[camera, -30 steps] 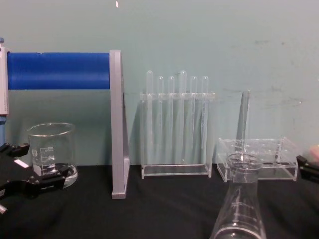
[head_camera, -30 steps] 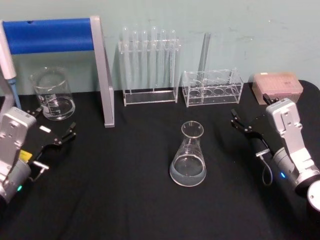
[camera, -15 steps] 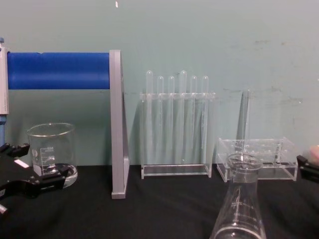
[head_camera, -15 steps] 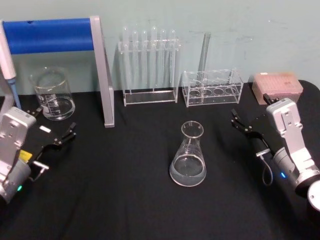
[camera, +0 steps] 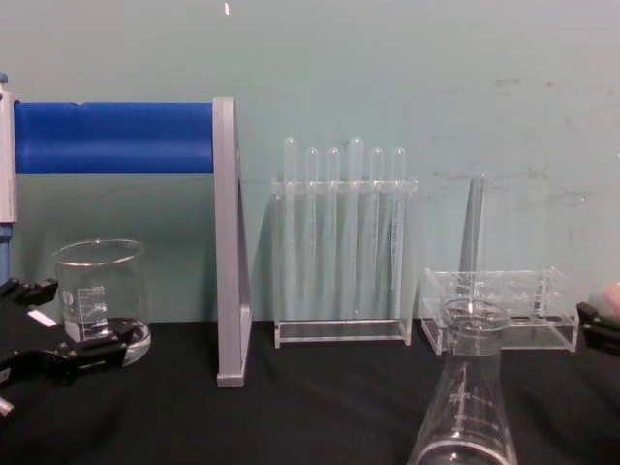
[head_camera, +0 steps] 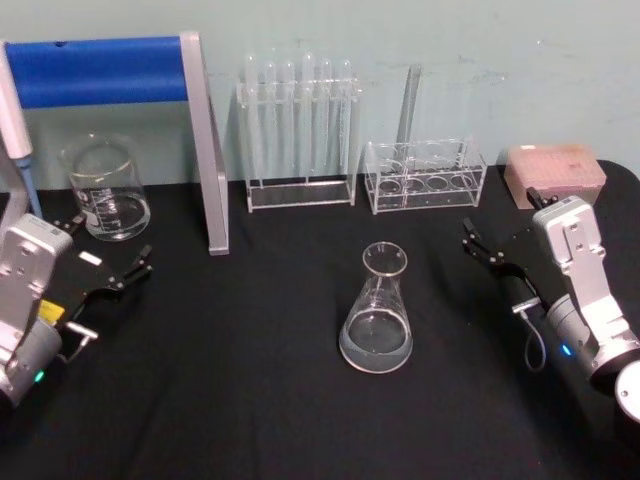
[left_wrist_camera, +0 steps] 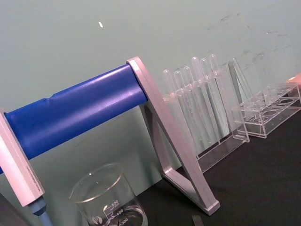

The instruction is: Grasp the erlenmeyer flask with one hand, shake it three times, then place it back.

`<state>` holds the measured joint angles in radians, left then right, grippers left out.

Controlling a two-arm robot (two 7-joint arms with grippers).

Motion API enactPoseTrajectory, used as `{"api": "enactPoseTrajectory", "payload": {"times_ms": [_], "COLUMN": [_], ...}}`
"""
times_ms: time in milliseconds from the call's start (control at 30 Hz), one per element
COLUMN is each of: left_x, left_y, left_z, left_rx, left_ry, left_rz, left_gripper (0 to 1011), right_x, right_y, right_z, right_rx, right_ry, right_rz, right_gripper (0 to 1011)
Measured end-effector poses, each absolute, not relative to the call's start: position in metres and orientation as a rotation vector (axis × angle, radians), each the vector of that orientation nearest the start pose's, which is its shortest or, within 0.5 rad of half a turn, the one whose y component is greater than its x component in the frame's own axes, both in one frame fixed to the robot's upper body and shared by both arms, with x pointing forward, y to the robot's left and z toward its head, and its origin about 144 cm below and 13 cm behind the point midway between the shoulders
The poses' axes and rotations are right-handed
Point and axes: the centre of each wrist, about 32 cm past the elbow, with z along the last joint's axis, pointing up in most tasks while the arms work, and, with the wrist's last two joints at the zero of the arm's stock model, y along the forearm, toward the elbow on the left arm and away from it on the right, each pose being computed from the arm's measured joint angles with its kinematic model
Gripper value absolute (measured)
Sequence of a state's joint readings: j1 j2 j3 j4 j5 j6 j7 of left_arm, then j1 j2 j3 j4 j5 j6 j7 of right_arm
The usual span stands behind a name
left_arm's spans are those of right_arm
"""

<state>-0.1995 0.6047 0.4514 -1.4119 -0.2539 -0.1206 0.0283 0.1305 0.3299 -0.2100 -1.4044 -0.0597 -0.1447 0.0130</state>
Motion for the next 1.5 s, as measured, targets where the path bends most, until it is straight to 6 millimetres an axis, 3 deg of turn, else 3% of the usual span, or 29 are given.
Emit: {"api": "enactPoseTrajectory", "payload": {"times_ms": [1500], "left_x": [0.4886], "left_y": [0.3096], "left_z": [1.1398], "left_rx": [0.304], "left_ry": [-0.285], "left_rz": [1.248], "left_gripper": [1001], "right_x": [0.4897], "right_y": [-0.277], "right_z": [1.132], "right_rx": [-0.251], "right_ry": [-0.364], "right_rz": [-1.346], "right_gripper": [1000]}}
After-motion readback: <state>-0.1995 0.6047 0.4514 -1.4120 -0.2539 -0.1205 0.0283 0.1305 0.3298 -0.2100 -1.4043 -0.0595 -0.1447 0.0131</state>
